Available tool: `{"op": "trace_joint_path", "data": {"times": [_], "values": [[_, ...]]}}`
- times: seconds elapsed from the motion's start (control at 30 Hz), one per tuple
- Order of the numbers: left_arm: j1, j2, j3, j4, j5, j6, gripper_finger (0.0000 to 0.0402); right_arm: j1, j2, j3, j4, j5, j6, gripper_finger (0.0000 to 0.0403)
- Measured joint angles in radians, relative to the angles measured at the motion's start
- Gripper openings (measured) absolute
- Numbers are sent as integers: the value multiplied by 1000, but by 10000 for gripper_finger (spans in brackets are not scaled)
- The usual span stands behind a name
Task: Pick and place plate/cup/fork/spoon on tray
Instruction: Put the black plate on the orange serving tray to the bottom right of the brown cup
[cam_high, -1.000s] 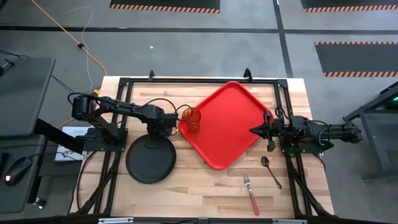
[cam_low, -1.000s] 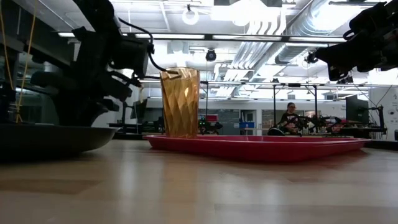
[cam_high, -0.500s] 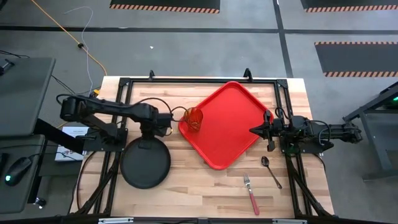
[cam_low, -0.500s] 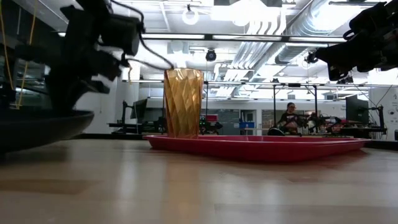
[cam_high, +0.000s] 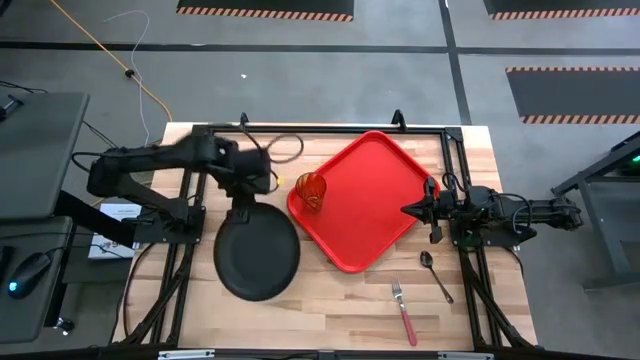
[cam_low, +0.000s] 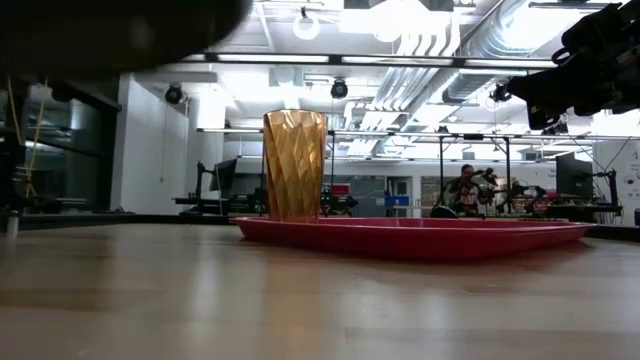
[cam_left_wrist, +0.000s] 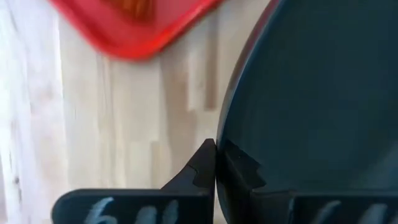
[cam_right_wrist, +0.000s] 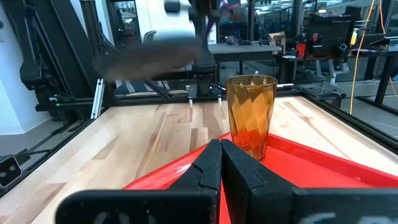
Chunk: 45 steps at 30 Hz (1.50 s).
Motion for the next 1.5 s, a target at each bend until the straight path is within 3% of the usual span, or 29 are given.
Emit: {"op": "trace_joint_path", "data": {"times": [0.17, 0.43, 0.67, 0.73, 0.87, 1.0, 1.17, 1.27, 1.33, 1.43, 1.5], "values": [[-19, -1, 204, 28, 31, -64, 1, 0, 0, 0, 0, 0, 0, 0], [8, 12, 275, 563, -29, -79, 1, 0, 0, 0, 0, 0, 0, 0], [60, 106, 275, 873, -169, -178, 1, 0, 0, 0, 1, 5, -1, 0], [71, 149, 275, 928, -221, -190, 1, -3, 0, 0, 12, 57, 4, 0], [100, 249, 274, 982, -313, -253, 1, -7, 0, 0, 45, 119, -1, 0], [138, 355, 273, 989, -424, -321, 1, -7, 0, 0, 85, 113, -16, 0], [196, 449, 273, 1018, -589, -421, 1, -6, 0, 0, 336, 83, 177, 0], [228, 484, 273, 1033, -653, -488, 1, -7, 0, 0, 538, 155, 257, 0], [241, 502, 273, 1033, -671, -532, 1, -6, 0, 6, 613, 261, 289, 0], [242, 524, 273, 1024, -666, -595, 1, -7, 13, 56, 552, 510, 354, 0], [231, 530, 273, 1018, -677, -609, 1, -7, 33, 114, 446, 588, 346, 0]]}}
